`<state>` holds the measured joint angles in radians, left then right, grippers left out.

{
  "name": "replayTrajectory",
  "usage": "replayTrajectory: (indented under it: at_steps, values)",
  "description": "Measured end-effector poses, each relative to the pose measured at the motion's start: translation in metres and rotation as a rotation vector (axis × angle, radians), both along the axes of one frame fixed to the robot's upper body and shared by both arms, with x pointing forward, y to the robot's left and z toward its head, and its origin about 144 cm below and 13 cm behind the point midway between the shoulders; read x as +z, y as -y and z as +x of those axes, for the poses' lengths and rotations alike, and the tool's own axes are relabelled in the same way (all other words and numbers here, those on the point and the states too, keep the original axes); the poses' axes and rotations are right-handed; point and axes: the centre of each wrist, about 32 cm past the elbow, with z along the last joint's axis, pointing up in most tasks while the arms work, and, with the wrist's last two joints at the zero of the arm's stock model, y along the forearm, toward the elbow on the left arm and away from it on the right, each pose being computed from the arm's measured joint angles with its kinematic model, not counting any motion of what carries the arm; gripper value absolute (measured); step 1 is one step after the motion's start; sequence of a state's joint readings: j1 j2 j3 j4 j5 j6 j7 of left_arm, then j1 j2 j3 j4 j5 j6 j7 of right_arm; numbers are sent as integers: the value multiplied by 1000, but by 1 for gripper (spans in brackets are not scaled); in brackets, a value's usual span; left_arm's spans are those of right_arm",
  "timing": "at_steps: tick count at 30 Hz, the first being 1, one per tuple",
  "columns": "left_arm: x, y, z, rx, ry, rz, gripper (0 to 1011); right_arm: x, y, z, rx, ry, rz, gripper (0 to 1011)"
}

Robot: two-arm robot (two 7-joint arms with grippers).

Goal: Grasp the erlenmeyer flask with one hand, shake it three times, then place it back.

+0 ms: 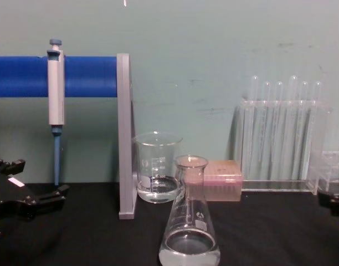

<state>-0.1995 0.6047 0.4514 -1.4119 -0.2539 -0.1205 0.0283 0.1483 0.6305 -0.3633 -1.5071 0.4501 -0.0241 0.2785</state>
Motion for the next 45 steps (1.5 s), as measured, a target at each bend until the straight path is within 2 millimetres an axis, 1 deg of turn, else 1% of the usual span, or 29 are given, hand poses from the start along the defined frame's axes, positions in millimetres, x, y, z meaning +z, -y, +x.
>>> replayTrajectory:
  at_steps: [7, 16, 45]
  values:
    - [0, 0, 0, 0, 0, 0, 1001, 3, -8, 4, 89, -16, 40, 1002]
    - [0, 0, 0, 0, 0, 0, 1001, 5, -23, 21, 209, -11, 58, 1002]
    - [0, 0, 0, 0, 0, 0, 1001, 2, -52, 56, 386, 1, 65, 1002]
